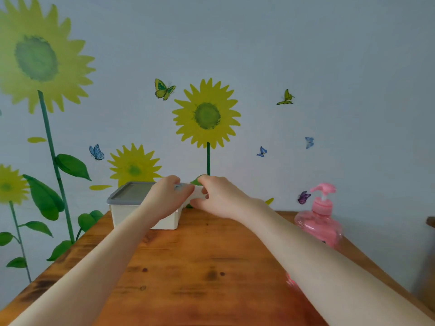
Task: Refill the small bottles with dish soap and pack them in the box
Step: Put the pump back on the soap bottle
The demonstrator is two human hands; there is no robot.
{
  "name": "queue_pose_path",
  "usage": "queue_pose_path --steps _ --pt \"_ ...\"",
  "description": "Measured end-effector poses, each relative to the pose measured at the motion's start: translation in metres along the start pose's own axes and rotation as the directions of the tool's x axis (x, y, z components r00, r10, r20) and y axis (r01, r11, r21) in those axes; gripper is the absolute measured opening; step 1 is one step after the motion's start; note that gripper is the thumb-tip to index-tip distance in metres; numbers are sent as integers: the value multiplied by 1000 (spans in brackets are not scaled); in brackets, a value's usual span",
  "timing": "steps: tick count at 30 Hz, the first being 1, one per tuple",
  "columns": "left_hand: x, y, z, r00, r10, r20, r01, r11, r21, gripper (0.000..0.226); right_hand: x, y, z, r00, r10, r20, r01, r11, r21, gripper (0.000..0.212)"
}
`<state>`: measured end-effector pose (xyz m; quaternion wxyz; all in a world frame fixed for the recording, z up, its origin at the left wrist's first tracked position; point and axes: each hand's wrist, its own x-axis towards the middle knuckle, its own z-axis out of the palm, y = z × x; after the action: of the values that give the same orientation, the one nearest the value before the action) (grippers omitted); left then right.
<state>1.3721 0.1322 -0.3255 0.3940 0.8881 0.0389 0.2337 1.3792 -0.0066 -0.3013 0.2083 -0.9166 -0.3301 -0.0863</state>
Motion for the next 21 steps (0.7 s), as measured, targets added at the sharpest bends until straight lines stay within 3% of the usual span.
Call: queue_pose_path --steps 2,8,12,18,21 --pt "-13 14 3 1000 10 25 -9 999 -39 18 -21 2 -14 999 13 -33 -13 1000 11 42" --pt "-48 50 39 997 41 68 -35 996 -77 53 -80 30 -37 990 62 -124 -52 995 79 48" --pt "-63 66 69 986 70 154 -56 994 -96 58 -108 62 -44 970 148 -193 -124 984 132 55" --pt "-74 77 123 953 114 282 -81 989 -127 69 -144 113 -48 900 297 -318 -232 946 228 40" --pt "-78 77 150 938 120 326 -84 989 -123 73 -158 139 -40 877 341 -337 -256 928 273 22"
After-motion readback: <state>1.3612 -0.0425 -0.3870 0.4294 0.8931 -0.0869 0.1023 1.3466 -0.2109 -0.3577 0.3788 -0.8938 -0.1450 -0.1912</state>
